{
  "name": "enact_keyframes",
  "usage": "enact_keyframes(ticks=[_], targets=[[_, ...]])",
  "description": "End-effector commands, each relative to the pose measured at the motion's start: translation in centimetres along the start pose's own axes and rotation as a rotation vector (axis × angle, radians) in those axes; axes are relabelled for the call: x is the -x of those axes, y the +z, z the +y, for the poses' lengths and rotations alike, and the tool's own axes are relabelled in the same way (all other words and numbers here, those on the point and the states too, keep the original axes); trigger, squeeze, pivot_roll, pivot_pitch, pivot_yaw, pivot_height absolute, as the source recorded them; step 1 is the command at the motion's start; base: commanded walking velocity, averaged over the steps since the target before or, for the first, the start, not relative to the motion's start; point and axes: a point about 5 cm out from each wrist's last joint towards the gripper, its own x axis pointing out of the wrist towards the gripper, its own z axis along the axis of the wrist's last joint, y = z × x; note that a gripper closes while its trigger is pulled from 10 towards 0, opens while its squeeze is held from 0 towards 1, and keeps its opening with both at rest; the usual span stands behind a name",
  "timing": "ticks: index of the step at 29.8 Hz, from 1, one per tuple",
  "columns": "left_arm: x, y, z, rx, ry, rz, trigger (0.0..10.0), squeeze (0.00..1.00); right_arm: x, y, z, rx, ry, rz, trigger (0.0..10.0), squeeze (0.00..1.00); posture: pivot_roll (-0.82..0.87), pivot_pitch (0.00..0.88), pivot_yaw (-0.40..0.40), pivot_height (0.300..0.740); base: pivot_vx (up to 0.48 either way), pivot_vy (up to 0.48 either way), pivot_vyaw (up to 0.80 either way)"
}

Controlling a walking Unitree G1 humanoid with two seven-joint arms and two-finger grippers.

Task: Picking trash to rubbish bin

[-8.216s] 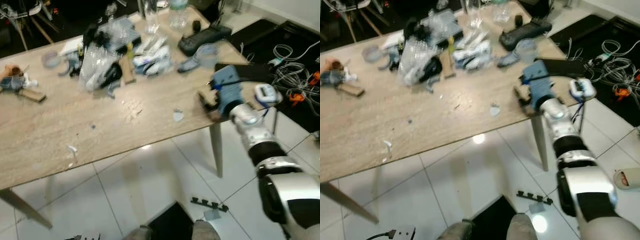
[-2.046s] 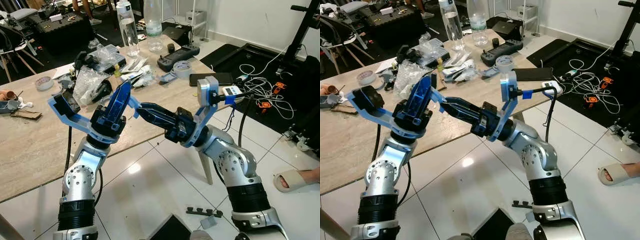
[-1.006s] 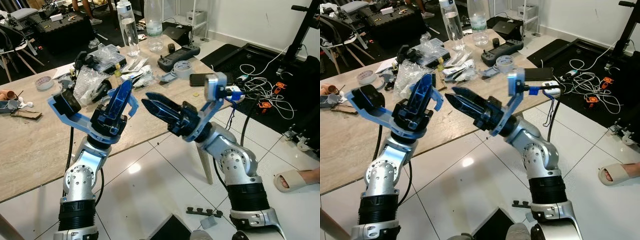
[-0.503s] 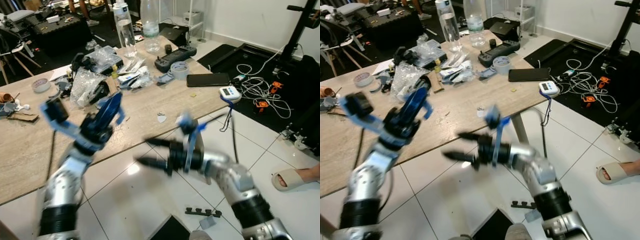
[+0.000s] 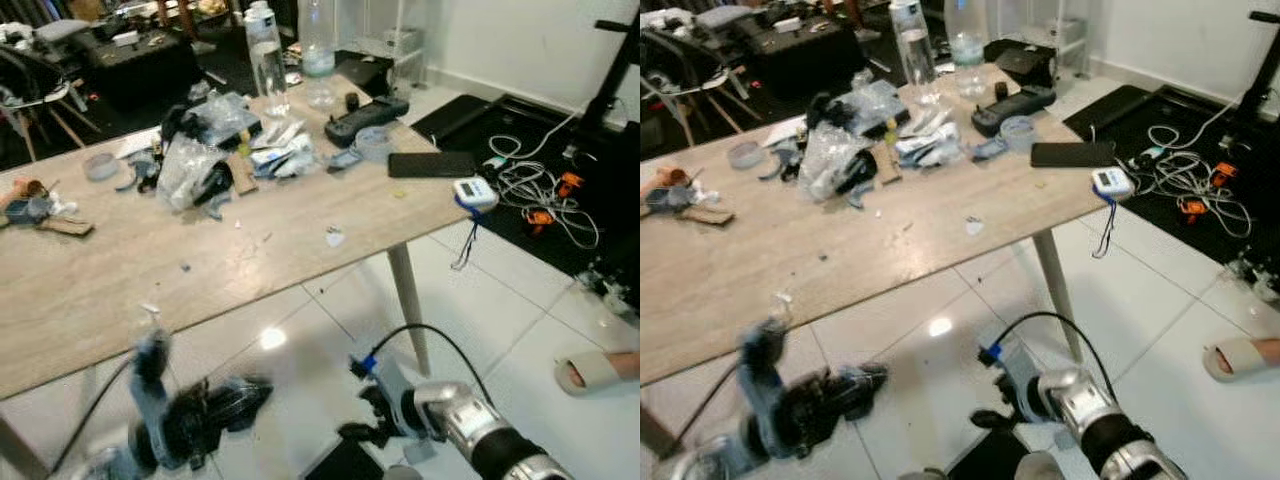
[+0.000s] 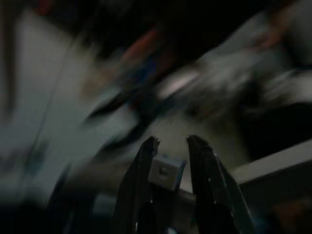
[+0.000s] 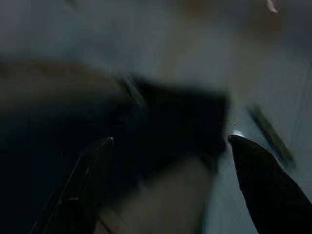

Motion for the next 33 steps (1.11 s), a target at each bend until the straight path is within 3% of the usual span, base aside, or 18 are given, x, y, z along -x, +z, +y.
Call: enact_keyframes(ticks=[1,4,6,7,9,11,12,15,18,21,24,33], targets=[[1.1,-2.8,1.6,0.03,0.179,0.131,10.0,0.0,-0.4,-3.0,0.2,0.051,-0.085,0.13,10.0,0.0,-0.13,0.056,0.092,0.74,0.0,0.0,0.0],[1.3,-3.4,2.3,0.037,0.253,0.133,10.0,0.0,-0.3,-4.3,0.2,0.081,-0.126,0.187,10.0,0.0,-0.13,0.056,0.092,0.74,0.0,0.0,0.0],[2.1,-4.2,4.0,0.095,0.466,0.054,10.0,0.0,0.0,-7.4,0.5,0.055,-0.199,0.273,10.0,0.0,-0.13,0.055,0.095,0.74,0.0,0.0,0.0],[2.1,-4.2,4.0,0.095,0.466,0.054,10.0,0.0,0.0,-7.4,0.5,0.055,-0.199,0.273,10.0,0.0,-0.13,0.055,0.095,0.74,0.0,0.0,0.0],[3.6,-5.2,5.7,0.147,0.763,0.016,10.0,0.0,0.1,-10.2,1.4,-0.077,-0.266,0.304,10.0,0.0,-0.13,0.055,0.098,0.74,0.0,0.0,0.0],[4.7,-6.4,6.4,0.187,0.952,0.029,10.0,0.0,0.3,-12.1,2.2,-0.173,-0.323,0.33,10.0,0.0,-0.13,0.055,0.098,0.74,0.0,0.0,0.0],[5.0,-7.0,6.5,0.211,1.013,0.037,10.0,0.0,0.4,-12.9,2.5,-0.212,-0.347,0.349,10.0,0.0,-0.13,0.055,0.098,0.74,0.0,0.0,0.0],[5.1,-7.6,6.5,0.228,1.058,0.048,10.0,0.0,0.6,-13.7,2.8,-0.241,-0.368,0.366,10.0,0.0,-0.13,0.055,0.098,0.74,0.0,0.0,0.0],[5.6,-9.7,6.2,0.306,1.221,0.099,10.0,0.0,1.2,-16.3,4.1,-0.305,-0.409,0.443,10.0,0.0,-0.14,0.05,0.111,0.74,0.0,0.0,0.0],[5.5,-11.5,5.7,0.356,1.303,0.163,10.0,0.0,1.6,-17.4,4.7,-0.336,-0.428,0.47,10.0,0.0,-0.14,0.047,0.113,0.74,-0.087,0.0,0.0],[5.2,-12.0,5.5,0.365,1.313,0.181,10.0,0.0,1.7,-17.6,4.7,-0.348,-0.441,0.47,10.0,0.0,-0.14,0.047,0.113,0.74,-0.288,0.0,0.0],[3.9,-11.3,6.0,0.298,1.271,0.237,10.0,0.0,1.6,-16.4,3.6,-0.33,-0.484,0.432,10.0,0.0,-0.15,0.082,0.144,0.74,-0.342,0.0,0.0]])
